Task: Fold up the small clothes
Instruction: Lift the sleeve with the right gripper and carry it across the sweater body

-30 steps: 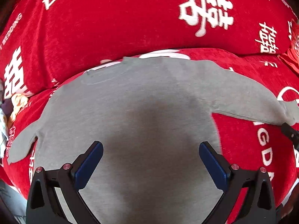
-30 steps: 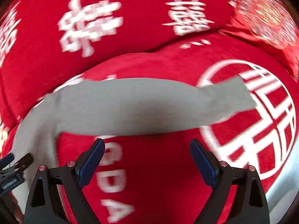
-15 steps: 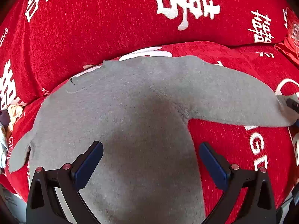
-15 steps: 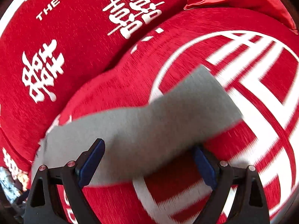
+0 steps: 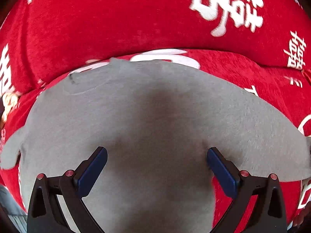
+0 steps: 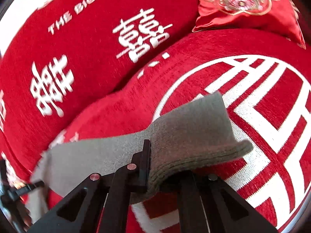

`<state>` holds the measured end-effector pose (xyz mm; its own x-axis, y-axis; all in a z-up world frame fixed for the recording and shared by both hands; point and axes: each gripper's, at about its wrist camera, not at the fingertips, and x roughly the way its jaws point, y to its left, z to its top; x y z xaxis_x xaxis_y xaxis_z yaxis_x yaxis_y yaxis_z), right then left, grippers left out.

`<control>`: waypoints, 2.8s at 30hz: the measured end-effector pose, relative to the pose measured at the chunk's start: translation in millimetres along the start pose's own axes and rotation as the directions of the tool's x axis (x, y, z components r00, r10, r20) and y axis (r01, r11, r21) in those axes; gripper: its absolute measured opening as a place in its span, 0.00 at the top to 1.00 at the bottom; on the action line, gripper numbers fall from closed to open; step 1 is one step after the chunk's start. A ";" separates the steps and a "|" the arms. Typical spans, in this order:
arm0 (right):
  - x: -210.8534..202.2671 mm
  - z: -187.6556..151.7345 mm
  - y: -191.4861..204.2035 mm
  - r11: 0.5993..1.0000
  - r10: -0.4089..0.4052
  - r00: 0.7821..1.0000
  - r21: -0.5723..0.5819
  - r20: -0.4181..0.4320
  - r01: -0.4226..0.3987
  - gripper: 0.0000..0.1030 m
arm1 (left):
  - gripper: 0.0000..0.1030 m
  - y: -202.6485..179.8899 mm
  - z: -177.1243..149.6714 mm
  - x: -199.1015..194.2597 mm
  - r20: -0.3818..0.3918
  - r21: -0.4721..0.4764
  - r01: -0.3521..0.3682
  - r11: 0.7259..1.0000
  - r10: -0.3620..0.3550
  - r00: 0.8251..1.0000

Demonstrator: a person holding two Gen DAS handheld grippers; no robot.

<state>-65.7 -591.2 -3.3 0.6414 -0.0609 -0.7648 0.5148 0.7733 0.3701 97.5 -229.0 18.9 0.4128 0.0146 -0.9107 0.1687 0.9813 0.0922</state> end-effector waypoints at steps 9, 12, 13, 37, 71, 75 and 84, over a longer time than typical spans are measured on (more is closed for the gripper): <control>8.0 3.0 -28.8 0.989 0.077 0.996 0.127 -0.037 -0.072 0.65 | 0.00 -21.9 6.9 6.2 0.051 0.094 -0.042 0.995 0.037 0.998; 11.3 5.5 -21.5 0.994 0.056 0.997 0.094 -0.049 -0.051 0.67 | 0.00 -19.5 6.3 10.2 0.039 0.082 -0.039 0.996 0.036 0.999; 13.5 6.1 -17.6 0.997 0.041 0.997 0.075 -0.068 -0.036 0.81 | 0.00 -18.7 6.1 9.6 0.041 0.080 -0.036 0.996 0.033 0.999; -115.2 18.7 192.7 0.960 0.162 0.977 -0.251 0.138 -0.124 0.94 | 0.00 86.2 -35.5 -15.9 0.023 -0.058 0.105 0.993 -0.104 0.994; -87.5 -113.1 472.4 0.799 0.267 0.964 -0.556 -0.014 -0.229 0.94 | 0.00 266.4 -95.2 -7.1 0.051 -0.228 0.027 0.973 -0.015 0.999; -76.4 -142.5 494.9 0.776 0.265 0.963 -0.581 -0.053 -0.245 0.94 | 0.00 287.0 -99.5 -10.9 0.058 -0.264 0.036 0.964 -0.021 0.998; -44.5 -206.2 529.2 0.742 0.250 0.960 -0.612 -0.127 -0.274 0.94 | 0.00 328.9 -113.3 -16.0 0.066 -0.326 0.058 0.944 -0.039 0.997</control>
<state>60.9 -49.1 117.9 0.6722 0.2146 -0.7086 -0.1414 0.9767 0.1616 45.0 115.2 18.3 0.4639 -0.0360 -0.8851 -0.1083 0.9894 -0.0970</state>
